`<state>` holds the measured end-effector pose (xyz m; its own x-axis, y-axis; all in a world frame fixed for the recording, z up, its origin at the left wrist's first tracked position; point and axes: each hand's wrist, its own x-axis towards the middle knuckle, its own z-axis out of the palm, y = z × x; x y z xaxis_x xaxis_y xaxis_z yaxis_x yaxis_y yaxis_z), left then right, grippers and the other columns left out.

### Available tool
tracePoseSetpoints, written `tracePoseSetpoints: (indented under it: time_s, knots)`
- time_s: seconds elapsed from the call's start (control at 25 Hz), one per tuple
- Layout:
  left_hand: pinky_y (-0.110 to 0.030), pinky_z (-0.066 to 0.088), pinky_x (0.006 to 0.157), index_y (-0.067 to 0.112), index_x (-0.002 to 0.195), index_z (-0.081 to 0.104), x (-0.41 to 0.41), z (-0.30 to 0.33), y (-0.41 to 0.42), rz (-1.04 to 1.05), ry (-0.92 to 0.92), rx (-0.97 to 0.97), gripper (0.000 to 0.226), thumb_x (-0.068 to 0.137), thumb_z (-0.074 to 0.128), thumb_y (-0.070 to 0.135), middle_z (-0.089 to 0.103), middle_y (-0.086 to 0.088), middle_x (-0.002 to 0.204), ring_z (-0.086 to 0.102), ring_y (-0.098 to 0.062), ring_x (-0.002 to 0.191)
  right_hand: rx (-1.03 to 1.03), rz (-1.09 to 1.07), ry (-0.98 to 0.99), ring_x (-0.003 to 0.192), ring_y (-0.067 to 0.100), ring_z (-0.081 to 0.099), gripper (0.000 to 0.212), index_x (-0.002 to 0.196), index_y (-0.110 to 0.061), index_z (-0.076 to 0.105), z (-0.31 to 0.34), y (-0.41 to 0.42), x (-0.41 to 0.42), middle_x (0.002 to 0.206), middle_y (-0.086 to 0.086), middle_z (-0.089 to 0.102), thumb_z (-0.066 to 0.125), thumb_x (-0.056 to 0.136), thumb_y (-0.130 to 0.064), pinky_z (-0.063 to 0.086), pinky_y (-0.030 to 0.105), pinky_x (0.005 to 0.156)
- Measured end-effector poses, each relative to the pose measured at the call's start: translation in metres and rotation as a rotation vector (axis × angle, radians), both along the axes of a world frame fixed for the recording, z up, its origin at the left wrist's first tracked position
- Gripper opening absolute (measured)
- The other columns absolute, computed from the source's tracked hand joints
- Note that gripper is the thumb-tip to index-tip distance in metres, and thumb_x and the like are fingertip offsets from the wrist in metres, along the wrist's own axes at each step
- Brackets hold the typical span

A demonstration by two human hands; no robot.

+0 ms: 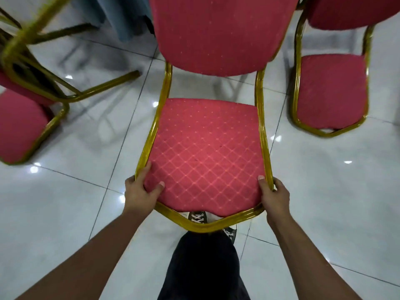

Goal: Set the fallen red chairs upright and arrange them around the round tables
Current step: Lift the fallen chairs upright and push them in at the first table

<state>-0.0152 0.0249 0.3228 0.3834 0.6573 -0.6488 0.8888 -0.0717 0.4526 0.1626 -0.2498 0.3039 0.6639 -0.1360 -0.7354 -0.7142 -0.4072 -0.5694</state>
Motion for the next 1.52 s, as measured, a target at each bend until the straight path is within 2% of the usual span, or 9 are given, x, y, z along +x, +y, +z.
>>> tracePoseSetpoints:
  time_s: [0.2, 0.36, 0.48, 0.68, 0.8, 0.92, 1.08, 1.36, 1.52]
  knots:
    - [-0.05, 0.031, 0.118, 0.033, 0.136, 0.06, 0.032, 0.186, -0.016, -0.058, 0.042, 0.16, 0.049, 0.089, 0.072, 0.038, 0.024, -0.016, 0.16, 0.043, -0.034, 0.139, -0.042, 0.017, -0.005, 0.091, 0.029, 0.068, 0.029, 0.102, -0.014, 0.071, 0.162, -0.006, 0.038, 0.094, 0.005, 0.071, 0.071, 0.09, -0.04, 0.058, 0.047, 0.09]
    - [-0.049, 0.036, 0.112, 0.032, 0.115, 0.072, 0.057, 0.287, -0.017, -0.052, 0.076, 0.23, 0.023, 0.093, 0.067, 0.034, 0.056, -0.008, 0.139, 0.058, -0.031, 0.121, -0.027, 0.002, 0.075, 0.095, 0.036, 0.067, 0.045, 0.117, 0.001, 0.063, 0.253, 0.004, 0.071, 0.106, 0.016, 0.069, 0.074, 0.087, -0.031, 0.057, 0.05, 0.09]
    - [-0.047, 0.046, 0.102, 0.026, 0.107, 0.075, 0.069, 0.34, -0.021, -0.037, 0.015, 0.255, 0.018, 0.097, 0.061, 0.029, 0.069, -0.006, 0.119, 0.064, -0.029, 0.105, 0.056, -0.078, 0.062, 0.092, 0.032, 0.066, 0.035, 0.118, 0.0, 0.058, 0.305, 0.012, 0.086, 0.106, 0.017, 0.066, 0.067, 0.089, -0.017, 0.06, 0.046, 0.083]
    - [-0.051, 0.03, 0.112, 0.025, 0.122, 0.065, 0.093, 0.388, -0.043, -0.37, -0.038, 0.526, 0.043, 0.105, 0.031, 0.043, 0.057, -0.006, 0.14, 0.041, -0.037, 0.136, 0.145, -0.185, -0.117, 0.095, 0.024, 0.063, 0.044, 0.134, -0.011, 0.052, 0.367, 0.038, 0.105, 0.105, 0.006, 0.062, 0.062, 0.092, -0.018, 0.057, 0.047, 0.092]
    - [-0.05, 0.03, 0.115, 0.028, 0.132, 0.057, 0.125, 0.407, -0.042, -0.582, -0.311, 0.572, 0.048, 0.101, 0.028, 0.05, 0.059, -0.002, 0.132, 0.047, -0.028, 0.129, -0.043, 0.124, -0.399, 0.113, 0.028, 0.058, 0.042, 0.137, -0.017, 0.052, 0.396, 0.063, 0.114, 0.128, 0.007, 0.053, 0.055, 0.098, -0.034, 0.049, 0.044, 0.102]
    - [-0.05, 0.027, 0.118, 0.027, 0.146, 0.04, 0.161, 0.413, -0.02, -0.65, -0.356, 0.624, 0.056, 0.095, 0.049, 0.049, 0.048, -0.003, 0.141, 0.04, -0.029, 0.135, -0.143, 0.485, -0.678, 0.135, 0.03, 0.043, 0.042, 0.143, -0.022, 0.048, 0.412, 0.086, 0.122, 0.148, 0.009, 0.039, 0.047, 0.103, -0.035, 0.04, 0.045, 0.11]
    - [-0.052, 0.026, 0.12, 0.028, 0.155, 0.021, 0.223, 0.43, 0.025, -0.631, -0.269, 0.563, 0.074, 0.093, 0.059, 0.041, 0.03, -0.008, 0.156, 0.023, -0.031, 0.148, -0.115, 0.737, -0.613, 0.146, 0.023, 0.03, 0.06, 0.158, -0.029, 0.024, 0.43, 0.1, 0.149, 0.161, 0.003, 0.029, 0.046, 0.102, -0.029, 0.033, 0.045, 0.113]
    - [-0.057, 0.031, 0.115, 0.018, 0.151, 0.031, 0.275, 0.451, 0.025, -0.478, -0.232, 0.552, 0.064, 0.094, 0.054, 0.036, 0.035, -0.011, 0.155, 0.028, -0.035, 0.145, -0.129, 0.674, -0.642, 0.139, 0.02, 0.041, 0.057, 0.153, -0.029, 0.036, 0.451, 0.082, 0.181, 0.151, 0.0, 0.044, 0.05, 0.098, -0.022, 0.037, 0.041, 0.113]
    - [-0.055, 0.026, 0.114, 0.023, 0.142, 0.046, 0.291, 0.462, -0.023, -0.6, -0.294, 0.661, 0.049, 0.095, 0.054, 0.034, 0.039, -0.007, 0.153, 0.027, -0.034, 0.145, -0.152, 0.6, -0.635, 0.135, 0.02, 0.045, 0.052, 0.149, -0.029, 0.041, 0.455, 0.045, 0.204, 0.148, -0.002, 0.048, 0.053, 0.098, -0.025, 0.041, 0.043, 0.111]
